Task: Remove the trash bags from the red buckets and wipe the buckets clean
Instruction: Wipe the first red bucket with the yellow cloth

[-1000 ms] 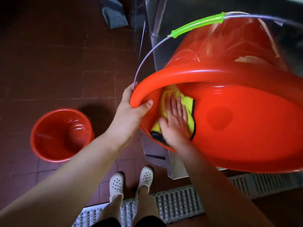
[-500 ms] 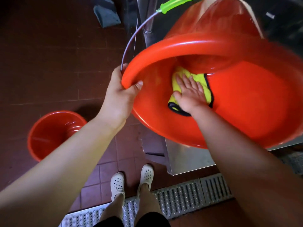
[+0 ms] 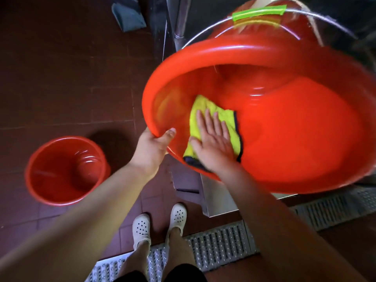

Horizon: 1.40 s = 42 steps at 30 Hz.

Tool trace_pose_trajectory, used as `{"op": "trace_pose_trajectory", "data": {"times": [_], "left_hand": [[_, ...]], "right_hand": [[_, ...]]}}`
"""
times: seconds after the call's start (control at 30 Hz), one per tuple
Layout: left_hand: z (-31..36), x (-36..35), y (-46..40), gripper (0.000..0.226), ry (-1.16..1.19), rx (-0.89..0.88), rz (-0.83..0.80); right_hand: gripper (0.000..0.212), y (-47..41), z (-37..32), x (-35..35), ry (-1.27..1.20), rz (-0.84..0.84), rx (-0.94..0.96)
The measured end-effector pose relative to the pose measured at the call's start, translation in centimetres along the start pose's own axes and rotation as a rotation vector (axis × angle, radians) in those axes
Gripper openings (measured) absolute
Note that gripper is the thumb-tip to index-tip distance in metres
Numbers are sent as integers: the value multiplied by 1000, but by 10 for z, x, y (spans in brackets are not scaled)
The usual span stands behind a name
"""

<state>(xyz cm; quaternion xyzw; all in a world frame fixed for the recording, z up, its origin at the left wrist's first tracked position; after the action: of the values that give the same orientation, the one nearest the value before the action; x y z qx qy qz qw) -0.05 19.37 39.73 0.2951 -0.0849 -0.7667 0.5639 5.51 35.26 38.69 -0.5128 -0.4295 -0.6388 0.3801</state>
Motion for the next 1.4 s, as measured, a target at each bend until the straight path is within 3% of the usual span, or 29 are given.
{"op": "trace_pose_trajectory", "data": {"times": [0.2,0.6,0.73,0.9,1.13,1.27,1.4], "left_hand": [[13,0,-3,26,-1,-47,-16],[58,-6,-24,21,-246,-251,-31],[51,-1,-21,18,-395,-327,35],[-15,-2,-1,18,-304,-64,-34],[-10,-3,2,31,-304,-145,90],[6,-8,6,25,-454,-263,65],[38,-17,9,25,-619,-440,6]], "right_hand": [[73,39,-5,-1,46,19,187],[64,-71,81,9,131,-135,-152],[63,-79,88,5,127,-144,-266],[65,-63,63,6,-67,-87,-318],[77,31,-20,0,-94,34,14],[73,34,-3,3,-87,65,139],[72,2,31,4,-61,39,64]]}}
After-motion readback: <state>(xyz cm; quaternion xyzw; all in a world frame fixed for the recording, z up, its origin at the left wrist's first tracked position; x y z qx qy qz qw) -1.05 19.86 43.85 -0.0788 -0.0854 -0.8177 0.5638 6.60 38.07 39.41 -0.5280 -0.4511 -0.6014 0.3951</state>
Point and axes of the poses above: each hand's wrist, its own y-axis away from the middle knuckle, its own x-axis out of the back of the hand, z = x × y, the point moved 4 cm from there along -y, towards the middle knuckle, and after that the axes turned 9 degrees about y, right-handed, at the moved point
